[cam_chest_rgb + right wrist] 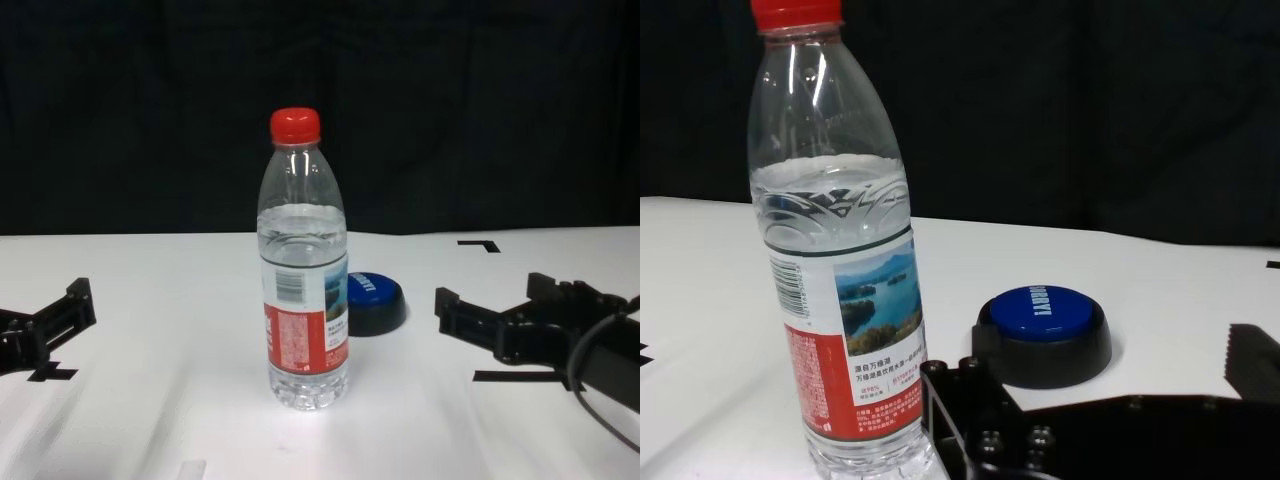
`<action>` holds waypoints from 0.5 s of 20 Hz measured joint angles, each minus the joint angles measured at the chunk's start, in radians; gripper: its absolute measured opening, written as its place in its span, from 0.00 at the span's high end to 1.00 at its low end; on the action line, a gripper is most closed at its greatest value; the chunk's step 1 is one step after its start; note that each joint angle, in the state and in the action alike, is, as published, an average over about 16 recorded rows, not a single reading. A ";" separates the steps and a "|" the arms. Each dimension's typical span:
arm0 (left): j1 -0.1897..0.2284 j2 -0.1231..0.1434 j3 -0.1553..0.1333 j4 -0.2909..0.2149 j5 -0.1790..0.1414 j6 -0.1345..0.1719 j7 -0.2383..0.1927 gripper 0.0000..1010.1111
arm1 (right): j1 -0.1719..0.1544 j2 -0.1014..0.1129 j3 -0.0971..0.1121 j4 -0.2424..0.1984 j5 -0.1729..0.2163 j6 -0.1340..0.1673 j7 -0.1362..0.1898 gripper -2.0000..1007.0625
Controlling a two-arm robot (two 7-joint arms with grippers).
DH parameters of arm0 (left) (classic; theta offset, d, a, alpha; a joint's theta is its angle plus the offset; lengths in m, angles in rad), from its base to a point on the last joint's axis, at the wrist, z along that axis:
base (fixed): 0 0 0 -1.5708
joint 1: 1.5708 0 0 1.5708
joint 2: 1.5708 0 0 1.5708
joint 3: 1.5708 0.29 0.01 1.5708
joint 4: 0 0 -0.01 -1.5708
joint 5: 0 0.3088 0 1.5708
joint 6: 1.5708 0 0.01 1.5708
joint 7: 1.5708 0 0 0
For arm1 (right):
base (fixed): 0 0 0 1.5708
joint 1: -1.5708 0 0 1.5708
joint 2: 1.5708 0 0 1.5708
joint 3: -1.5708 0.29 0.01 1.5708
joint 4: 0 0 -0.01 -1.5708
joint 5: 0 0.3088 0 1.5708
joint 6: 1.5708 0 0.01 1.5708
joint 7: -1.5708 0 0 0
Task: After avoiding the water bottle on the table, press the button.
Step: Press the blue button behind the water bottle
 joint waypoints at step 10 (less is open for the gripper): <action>0.000 0.000 0.000 0.000 0.000 0.000 0.000 0.01 | 0.000 0.000 0.000 0.000 0.000 0.000 0.000 0.00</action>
